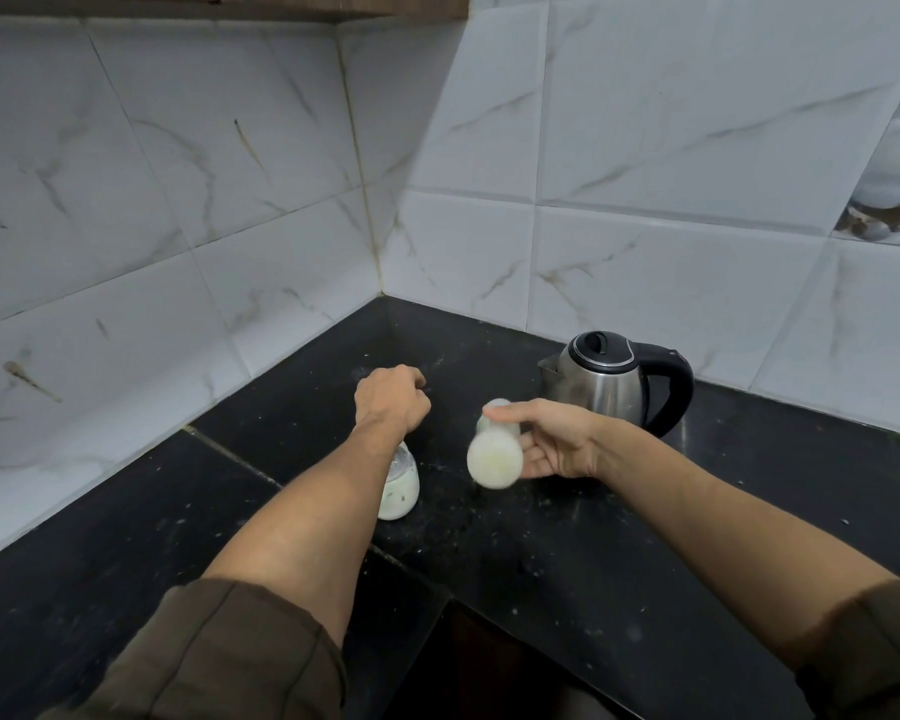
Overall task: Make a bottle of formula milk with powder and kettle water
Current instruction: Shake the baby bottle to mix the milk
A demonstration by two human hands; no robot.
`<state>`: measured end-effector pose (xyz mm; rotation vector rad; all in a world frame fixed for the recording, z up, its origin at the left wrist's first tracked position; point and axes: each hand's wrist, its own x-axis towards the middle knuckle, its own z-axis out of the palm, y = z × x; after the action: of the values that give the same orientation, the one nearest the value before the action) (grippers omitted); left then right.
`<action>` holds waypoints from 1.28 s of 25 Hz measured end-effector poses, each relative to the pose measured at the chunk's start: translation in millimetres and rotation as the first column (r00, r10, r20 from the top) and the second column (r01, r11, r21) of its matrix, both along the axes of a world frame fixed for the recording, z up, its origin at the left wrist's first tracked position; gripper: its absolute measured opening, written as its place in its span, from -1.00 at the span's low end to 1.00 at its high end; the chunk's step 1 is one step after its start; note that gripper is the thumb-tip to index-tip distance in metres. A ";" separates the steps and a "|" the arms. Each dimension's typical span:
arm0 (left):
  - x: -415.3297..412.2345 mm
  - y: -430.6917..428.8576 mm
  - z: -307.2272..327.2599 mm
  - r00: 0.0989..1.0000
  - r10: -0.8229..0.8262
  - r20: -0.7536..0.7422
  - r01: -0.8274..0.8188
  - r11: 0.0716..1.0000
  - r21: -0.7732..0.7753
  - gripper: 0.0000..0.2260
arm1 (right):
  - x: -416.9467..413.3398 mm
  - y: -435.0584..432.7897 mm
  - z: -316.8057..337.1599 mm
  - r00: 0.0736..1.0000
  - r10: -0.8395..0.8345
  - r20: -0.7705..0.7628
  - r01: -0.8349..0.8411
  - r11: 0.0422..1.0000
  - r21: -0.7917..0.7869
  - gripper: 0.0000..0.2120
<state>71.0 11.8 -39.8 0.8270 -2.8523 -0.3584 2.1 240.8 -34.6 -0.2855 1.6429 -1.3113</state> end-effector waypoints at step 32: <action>5.2 2.9 4.5 1.000 -0.006 0.004 0.006 1.000 -0.010 -0.63 | 12.3 -0.6 2.9 0.986 0.147 -0.078 -0.148 0.989 -0.018 -0.48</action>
<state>76.1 14.7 -35.2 0.8186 -2.8578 -0.3433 14.4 240.2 -31.6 -0.4677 1.6378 -1.2213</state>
